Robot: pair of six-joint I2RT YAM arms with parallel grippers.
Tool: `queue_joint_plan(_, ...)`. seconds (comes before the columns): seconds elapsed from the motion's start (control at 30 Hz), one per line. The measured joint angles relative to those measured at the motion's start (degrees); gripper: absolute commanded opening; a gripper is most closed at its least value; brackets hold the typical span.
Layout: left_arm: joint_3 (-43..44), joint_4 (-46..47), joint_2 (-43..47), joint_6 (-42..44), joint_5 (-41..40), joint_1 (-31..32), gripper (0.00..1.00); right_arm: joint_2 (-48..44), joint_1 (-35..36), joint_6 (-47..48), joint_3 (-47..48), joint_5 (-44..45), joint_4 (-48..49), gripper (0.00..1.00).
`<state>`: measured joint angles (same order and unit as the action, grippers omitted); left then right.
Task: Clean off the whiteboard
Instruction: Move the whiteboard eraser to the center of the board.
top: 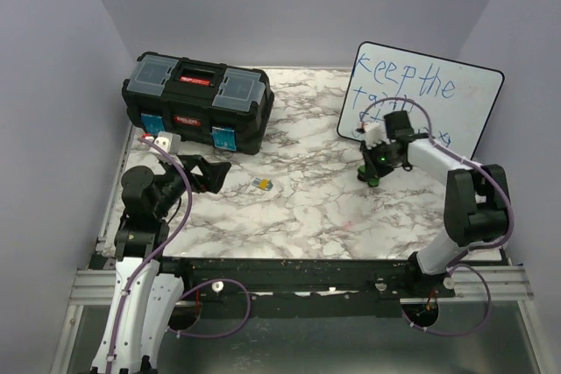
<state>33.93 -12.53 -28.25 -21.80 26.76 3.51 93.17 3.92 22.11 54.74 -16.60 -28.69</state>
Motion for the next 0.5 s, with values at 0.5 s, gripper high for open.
queue_joint_plan(0.5, -1.66, 1.73, -2.1, -4.42, 1.86, 0.07, 0.98, 11.26, 29.11, -14.75, 13.7, -0.22, 0.76, 0.25)
